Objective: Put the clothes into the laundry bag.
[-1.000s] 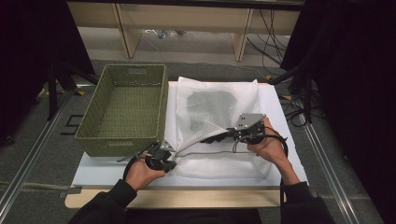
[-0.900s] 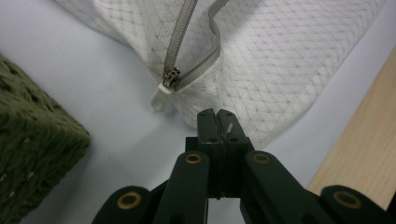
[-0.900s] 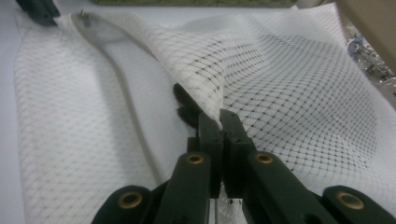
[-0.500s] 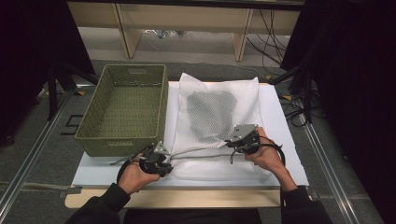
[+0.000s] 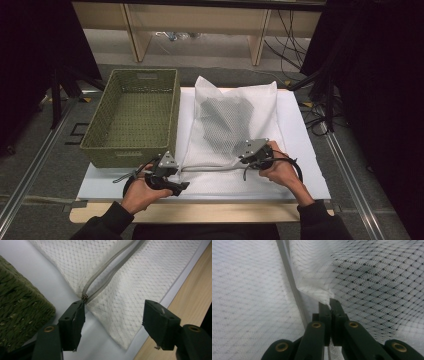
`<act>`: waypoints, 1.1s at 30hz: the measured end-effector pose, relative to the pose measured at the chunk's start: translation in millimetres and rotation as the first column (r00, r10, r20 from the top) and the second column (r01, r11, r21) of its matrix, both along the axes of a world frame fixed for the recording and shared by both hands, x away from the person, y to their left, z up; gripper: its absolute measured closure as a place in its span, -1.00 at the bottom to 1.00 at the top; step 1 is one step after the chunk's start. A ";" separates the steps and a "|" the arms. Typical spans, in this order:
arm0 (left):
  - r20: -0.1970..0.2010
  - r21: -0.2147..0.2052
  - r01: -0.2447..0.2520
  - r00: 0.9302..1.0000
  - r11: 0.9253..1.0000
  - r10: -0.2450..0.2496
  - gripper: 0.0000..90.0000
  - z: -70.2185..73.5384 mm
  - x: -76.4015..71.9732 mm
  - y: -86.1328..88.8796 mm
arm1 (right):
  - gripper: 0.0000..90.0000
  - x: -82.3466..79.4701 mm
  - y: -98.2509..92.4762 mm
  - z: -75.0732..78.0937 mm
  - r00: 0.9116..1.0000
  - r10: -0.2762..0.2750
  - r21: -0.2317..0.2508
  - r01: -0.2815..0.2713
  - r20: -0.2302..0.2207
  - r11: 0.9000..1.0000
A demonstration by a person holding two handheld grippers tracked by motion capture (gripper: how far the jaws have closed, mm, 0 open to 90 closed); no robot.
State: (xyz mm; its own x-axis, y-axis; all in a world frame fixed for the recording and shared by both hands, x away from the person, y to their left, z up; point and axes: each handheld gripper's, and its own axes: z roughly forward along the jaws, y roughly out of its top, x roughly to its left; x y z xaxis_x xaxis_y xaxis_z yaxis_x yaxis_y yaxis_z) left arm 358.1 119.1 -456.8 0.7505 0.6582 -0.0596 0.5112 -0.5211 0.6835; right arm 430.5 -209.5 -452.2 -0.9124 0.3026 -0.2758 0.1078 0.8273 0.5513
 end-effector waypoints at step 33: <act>0.027 -0.036 -0.067 0.997 0.997 0.068 -0.54 1.6 -9.5 13.4 | 0.40 -12.5 -2.1 10.1 0.995 -0.096 0.089 0.095 0.008 0.991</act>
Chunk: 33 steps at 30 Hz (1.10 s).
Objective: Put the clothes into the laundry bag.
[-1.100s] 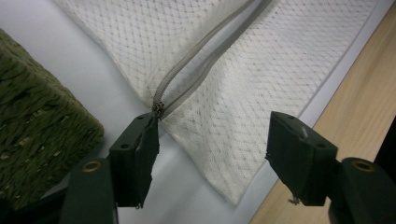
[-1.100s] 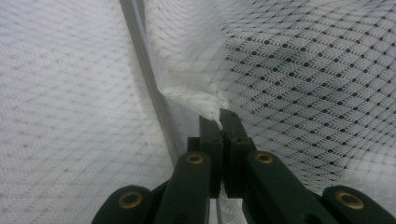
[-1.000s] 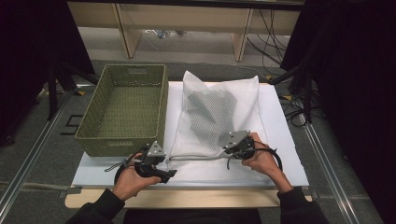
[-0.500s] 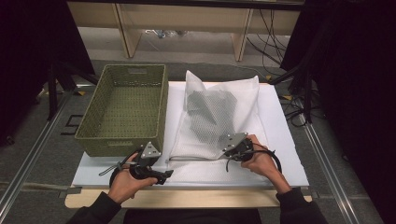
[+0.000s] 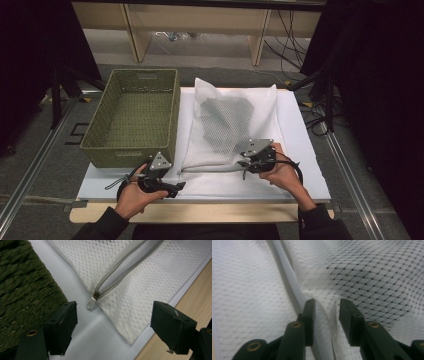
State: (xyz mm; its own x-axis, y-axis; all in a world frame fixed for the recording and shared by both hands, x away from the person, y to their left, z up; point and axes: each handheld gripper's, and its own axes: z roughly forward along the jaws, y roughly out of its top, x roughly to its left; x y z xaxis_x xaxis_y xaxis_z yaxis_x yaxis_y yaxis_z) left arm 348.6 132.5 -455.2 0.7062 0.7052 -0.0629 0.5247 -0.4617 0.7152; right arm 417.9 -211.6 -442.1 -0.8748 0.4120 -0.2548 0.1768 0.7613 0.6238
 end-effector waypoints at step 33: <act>0.045 -0.028 -0.020 0.999 0.999 0.022 -0.56 9.4 -10.9 10.9 | -0.03 -10.6 -52.2 16.6 0.969 -0.247 0.310 0.240 -0.014 0.920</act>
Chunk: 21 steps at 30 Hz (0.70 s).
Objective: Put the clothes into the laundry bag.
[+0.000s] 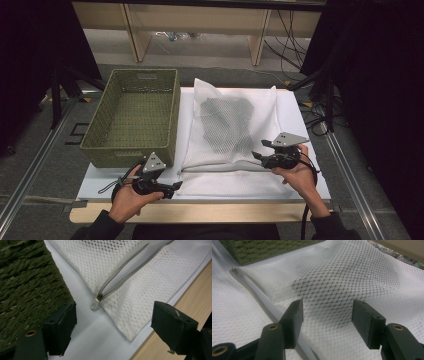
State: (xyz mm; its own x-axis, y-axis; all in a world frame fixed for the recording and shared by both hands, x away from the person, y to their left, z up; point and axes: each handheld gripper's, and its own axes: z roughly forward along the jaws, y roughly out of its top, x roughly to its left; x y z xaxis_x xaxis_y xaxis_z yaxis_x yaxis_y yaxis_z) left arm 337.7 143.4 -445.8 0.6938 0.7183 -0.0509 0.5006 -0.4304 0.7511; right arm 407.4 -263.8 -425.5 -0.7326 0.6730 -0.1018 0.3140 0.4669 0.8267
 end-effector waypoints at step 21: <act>0.015 -0.022 -0.006 1.000 1.000 0.006 -0.61 2.3 -9.5 6.2 | -0.17 -28.1 -12.8 -12.2 1.000 0.013 0.046 -0.012 -0.022 0.999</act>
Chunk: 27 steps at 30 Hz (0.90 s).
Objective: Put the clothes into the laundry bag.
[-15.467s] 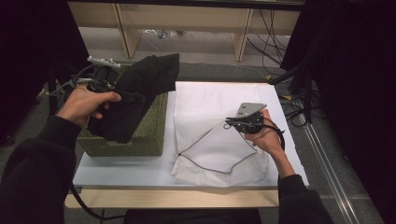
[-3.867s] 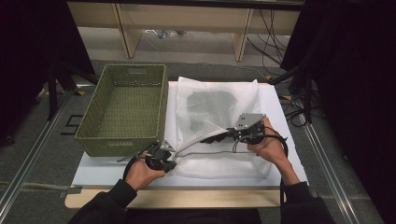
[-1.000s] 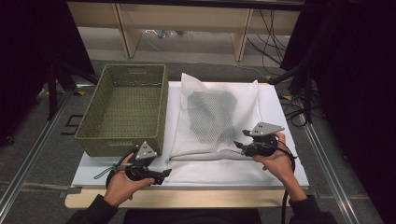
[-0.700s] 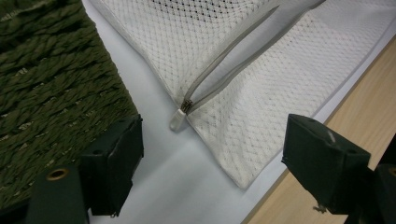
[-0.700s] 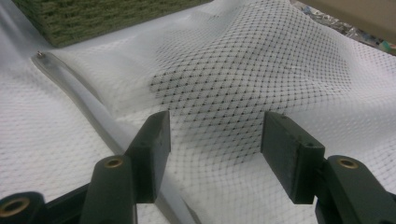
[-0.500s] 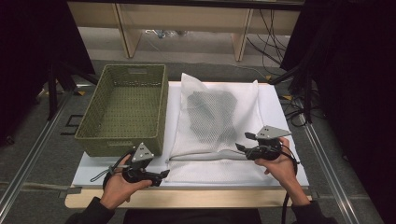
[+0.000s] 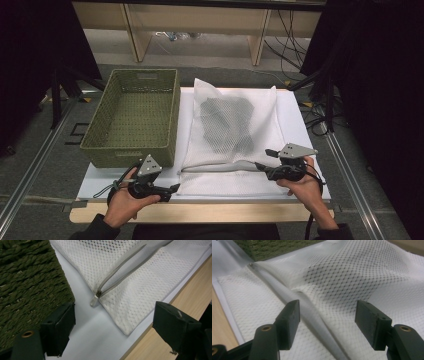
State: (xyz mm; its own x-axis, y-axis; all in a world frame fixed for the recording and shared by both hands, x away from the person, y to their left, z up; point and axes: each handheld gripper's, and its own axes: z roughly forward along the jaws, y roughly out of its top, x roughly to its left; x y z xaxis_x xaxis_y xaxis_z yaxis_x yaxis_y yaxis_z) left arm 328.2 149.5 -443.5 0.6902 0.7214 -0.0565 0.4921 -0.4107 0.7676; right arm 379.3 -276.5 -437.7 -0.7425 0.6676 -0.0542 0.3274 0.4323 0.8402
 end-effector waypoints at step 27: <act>0.021 0.003 0.001 1.000 1.000 -0.001 -0.64 -3.1 -11.4 -0.9 | -0.31 -41.9 -13.9 -18.3 0.997 0.011 -0.027 -0.014 -0.082 1.000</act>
State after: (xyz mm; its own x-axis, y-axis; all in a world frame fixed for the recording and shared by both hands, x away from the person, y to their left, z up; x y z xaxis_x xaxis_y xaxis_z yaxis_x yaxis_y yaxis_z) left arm 316.8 148.6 -446.6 0.6921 0.7206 -0.0404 0.4756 -0.4132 0.7766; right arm 337.4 -290.4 -456.0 -0.7535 0.6574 -0.0113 0.3891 0.4597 0.7983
